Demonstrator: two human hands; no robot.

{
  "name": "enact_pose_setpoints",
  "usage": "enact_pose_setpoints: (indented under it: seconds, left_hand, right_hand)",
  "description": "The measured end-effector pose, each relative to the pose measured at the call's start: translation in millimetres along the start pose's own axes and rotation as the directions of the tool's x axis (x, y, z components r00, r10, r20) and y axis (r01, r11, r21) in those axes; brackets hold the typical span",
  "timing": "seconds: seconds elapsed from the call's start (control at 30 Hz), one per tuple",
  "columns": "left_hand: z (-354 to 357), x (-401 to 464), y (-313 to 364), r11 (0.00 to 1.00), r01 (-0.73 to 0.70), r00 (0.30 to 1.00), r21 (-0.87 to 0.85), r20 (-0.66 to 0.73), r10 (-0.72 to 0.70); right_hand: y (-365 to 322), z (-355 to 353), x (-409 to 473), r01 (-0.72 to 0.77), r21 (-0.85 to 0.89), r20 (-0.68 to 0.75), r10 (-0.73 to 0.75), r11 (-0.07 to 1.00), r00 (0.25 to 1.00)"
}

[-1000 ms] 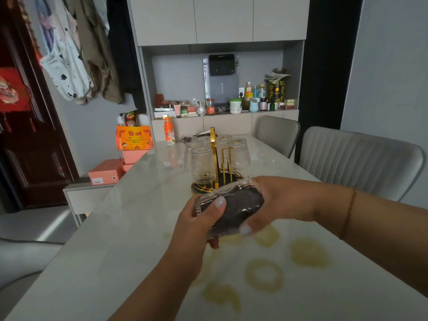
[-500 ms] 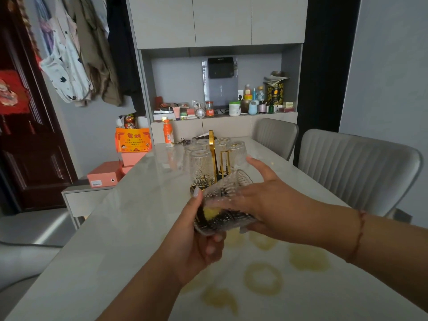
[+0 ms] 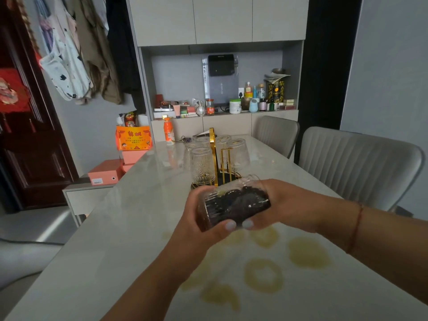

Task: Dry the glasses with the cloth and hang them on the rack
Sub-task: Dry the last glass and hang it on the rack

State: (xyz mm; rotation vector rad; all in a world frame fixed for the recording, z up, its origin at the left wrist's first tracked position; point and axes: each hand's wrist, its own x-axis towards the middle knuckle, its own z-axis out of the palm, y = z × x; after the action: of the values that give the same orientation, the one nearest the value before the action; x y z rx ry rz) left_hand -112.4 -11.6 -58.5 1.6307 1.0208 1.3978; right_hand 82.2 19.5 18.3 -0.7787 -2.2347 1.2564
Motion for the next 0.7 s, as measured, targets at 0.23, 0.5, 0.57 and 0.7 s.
enact_pose_setpoints:
  seconds: [0.23, 0.5, 0.57, 0.7]
  left_hand:
    - [0.5, -3.0, 16.0, 0.690, 0.462, 0.887, -0.557, 0.290, -0.360]
    - [-3.6, 4.3, 16.0, 0.982, 0.031, 0.999, -0.184, 0.042, -0.024]
    - [-3.6, 3.7, 19.6, 0.997, -0.066, 0.997, -0.044, 0.033, 0.067]
    - [-1.5, 4.9, 18.3, 0.998, -0.061, 0.998, -0.031, 0.014, 0.061]
  right_hand:
    - [3.1, 8.1, -4.7, 0.243, -0.939, 0.163, -0.307, 0.242, 0.938]
    - [-11.5, 7.4, -7.5, 0.150, -0.326, 0.032, -0.148, 0.933, 0.989]
    - [-10.7, 4.6, -11.8, 0.079, 0.006, 0.078, -0.079, 0.997, 0.994]
    - [-7.4, 7.4, -11.9, 0.055, -0.001, -0.069, -0.055, 0.998, 0.996]
